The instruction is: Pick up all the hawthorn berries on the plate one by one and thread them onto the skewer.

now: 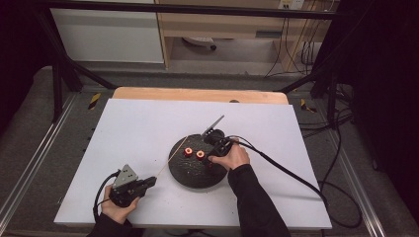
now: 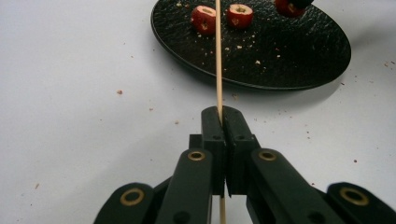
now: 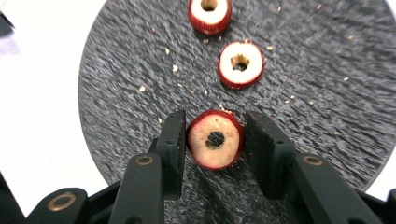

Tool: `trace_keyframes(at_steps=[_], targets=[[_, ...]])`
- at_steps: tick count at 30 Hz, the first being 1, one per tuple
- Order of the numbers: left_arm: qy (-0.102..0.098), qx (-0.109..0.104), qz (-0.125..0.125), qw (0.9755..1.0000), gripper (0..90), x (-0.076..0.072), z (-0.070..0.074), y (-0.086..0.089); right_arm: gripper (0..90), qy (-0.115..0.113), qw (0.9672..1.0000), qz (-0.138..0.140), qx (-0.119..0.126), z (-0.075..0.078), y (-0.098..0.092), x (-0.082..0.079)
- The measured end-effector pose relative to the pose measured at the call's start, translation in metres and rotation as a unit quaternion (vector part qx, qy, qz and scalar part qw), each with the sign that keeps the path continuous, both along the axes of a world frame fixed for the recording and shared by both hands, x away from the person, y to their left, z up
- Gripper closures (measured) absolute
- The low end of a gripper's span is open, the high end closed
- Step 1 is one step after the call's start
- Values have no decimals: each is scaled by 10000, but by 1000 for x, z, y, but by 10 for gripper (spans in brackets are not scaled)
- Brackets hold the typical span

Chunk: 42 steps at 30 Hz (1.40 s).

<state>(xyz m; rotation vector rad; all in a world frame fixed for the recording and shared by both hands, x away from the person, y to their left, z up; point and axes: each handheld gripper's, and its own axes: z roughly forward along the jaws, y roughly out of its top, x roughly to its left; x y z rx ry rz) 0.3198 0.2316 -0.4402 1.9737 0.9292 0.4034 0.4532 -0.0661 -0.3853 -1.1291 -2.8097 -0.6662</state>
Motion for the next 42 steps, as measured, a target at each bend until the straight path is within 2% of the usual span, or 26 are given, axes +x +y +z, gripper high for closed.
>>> trace_keyframes(at_steps=[4,9,14,18,21,24,28,33,40,42], targets=[[-17,-11,9,10000,882,0,0,0,605,-188,9994,-76,264,8,-4,-3],[-34,-24,30,10000,881,-1,1,0,606,-430,9967,-218,648,16,-6,-9],[-54,-41,56,10000,881,-2,1,0,606,-643,9908,-405,1116,18,-8,-14],[-55,-83,81,9999,881,-2,1,0,606,-816,9829,-573,1549,18,-12,-17],[-58,-109,82,9999,881,-2,1,0,606,-922,9750,-716,1891,19,-16,-19],[-66,-116,89,9999,881,-3,1,0,607,-1005,9658,-851,2234,18,-20,-20],[-85,-126,99,9998,881,-3,1,0,606,-1101,9505,-1045,2711,17,-25,-22],[-109,-149,110,9998,881,-3,1,0,607,-1199,9295,-1279,3246,14,-30,-23],[-122,-200,129,9996,881,-4,2,0,607,-1400,9019,-1559,3778,11,-33,-25],[-124,-212,133,9996,881,-4,2,0,607,-1499,8954,-1640,3859,10,-33,-25]])
